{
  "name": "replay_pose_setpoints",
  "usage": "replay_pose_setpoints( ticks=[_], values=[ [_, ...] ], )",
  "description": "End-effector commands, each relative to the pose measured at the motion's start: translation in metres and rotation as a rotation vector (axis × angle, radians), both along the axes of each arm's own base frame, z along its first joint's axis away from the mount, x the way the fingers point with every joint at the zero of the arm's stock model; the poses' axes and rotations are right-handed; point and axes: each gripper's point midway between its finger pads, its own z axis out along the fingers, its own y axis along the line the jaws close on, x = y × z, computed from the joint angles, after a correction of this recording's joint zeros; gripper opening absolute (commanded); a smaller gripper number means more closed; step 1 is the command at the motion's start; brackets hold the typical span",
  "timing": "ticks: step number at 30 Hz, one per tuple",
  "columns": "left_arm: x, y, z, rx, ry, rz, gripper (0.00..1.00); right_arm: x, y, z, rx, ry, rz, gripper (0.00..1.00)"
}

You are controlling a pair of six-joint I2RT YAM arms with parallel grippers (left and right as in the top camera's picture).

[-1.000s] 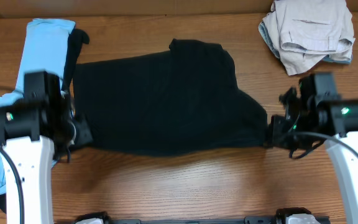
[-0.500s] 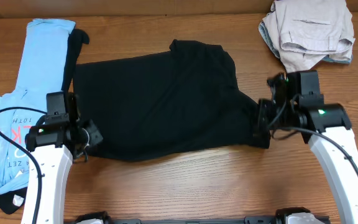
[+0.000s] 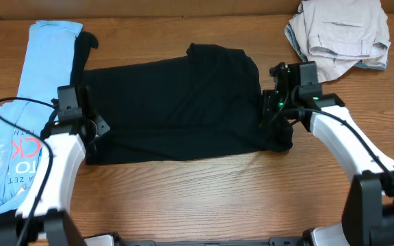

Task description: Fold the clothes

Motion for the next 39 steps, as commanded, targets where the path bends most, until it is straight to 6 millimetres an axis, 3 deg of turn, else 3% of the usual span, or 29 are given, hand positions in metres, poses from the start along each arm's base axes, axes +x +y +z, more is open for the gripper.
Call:
replay_pose_setpoints(
  ticks=[1,4,7,14,18,23,29,30,31,32,33,35,36,39],
  values=[
    [-0.001,0.018,-0.024,0.047,0.051,0.069,0.04,0.007,0.003,-0.015,-0.011,0.003,0.015,0.04],
    [0.005,0.022,-0.035,0.046,0.055,0.079,0.04,0.014,0.002,-0.023,-0.024,-0.014,0.026,0.04],
    [0.007,0.022,-0.043,0.044,0.066,0.079,0.04,0.024,0.004,-0.014,-0.017,-0.057,0.026,0.04],
    [0.005,0.022,-0.048,0.043,0.084,0.077,0.04,0.055,0.012,0.051,-0.02,-0.164,0.072,0.04],
    [0.004,0.021,-0.048,0.042,0.085,0.076,0.04,0.068,0.013,0.078,-0.031,-0.236,0.089,0.04],
    [0.004,0.022,-0.048,0.043,0.085,0.076,0.04,0.074,0.011,0.067,-0.054,-0.232,0.09,0.04],
    [0.004,0.027,-0.046,0.073,0.087,0.082,0.08,0.078,0.007,0.024,-0.092,-0.149,0.087,0.04],
    [0.005,0.029,-0.045,0.091,0.085,0.084,0.11,0.079,0.006,0.019,-0.098,-0.142,0.084,0.06],
    [0.006,0.032,-0.043,0.109,0.081,0.083,0.14,0.079,0.004,0.016,-0.106,-0.136,0.079,0.17],
    [0.007,0.035,-0.041,0.13,0.077,0.076,0.17,0.08,0.003,0.015,-0.108,-0.135,0.077,0.31],
    [0.01,0.038,-0.038,0.153,0.073,0.065,0.25,0.08,-0.001,0.014,-0.118,-0.131,0.066,0.53],
    [0.016,0.042,-0.032,0.182,0.067,0.036,0.42,0.078,-0.006,0.016,-0.12,-0.117,0.055,0.78],
    [0.019,0.042,-0.027,0.192,0.067,0.016,0.52,0.076,-0.009,0.016,-0.119,-0.1,0.049,0.86],
    [0.028,0.044,-0.009,0.209,0.073,-0.023,0.84,0.063,-0.019,0.022,-0.106,-0.009,0.009,0.91]
  ],
)
